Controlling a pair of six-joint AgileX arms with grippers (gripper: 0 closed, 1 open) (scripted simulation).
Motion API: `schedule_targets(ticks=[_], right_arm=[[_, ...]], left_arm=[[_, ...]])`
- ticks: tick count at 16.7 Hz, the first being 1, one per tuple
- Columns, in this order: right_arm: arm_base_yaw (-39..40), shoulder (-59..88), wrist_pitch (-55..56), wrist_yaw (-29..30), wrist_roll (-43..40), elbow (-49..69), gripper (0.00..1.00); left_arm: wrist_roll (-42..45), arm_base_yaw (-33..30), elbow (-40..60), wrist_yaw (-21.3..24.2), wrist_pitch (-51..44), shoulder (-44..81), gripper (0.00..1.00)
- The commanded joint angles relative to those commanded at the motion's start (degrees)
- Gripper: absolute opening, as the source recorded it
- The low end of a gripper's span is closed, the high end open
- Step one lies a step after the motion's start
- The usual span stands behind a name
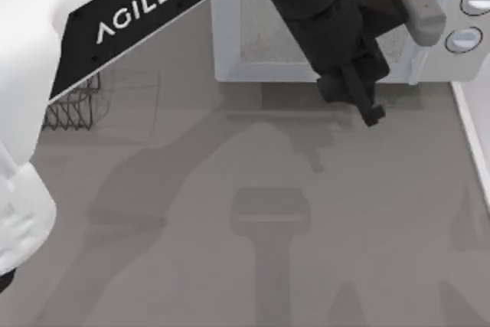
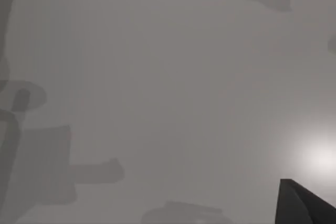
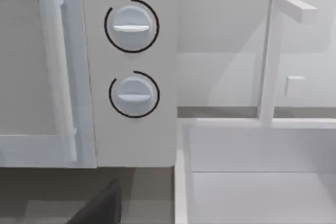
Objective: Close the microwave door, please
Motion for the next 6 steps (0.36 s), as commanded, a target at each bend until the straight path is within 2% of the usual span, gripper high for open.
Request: schedule_targets(ticks=[6], right_arm=[[0.0,0.0,0.0,0.0,0.0,0.0,1.0]], left_arm=[[-1.3,-0.1,4.5,-1.5,1.0,0.9,0.0]])
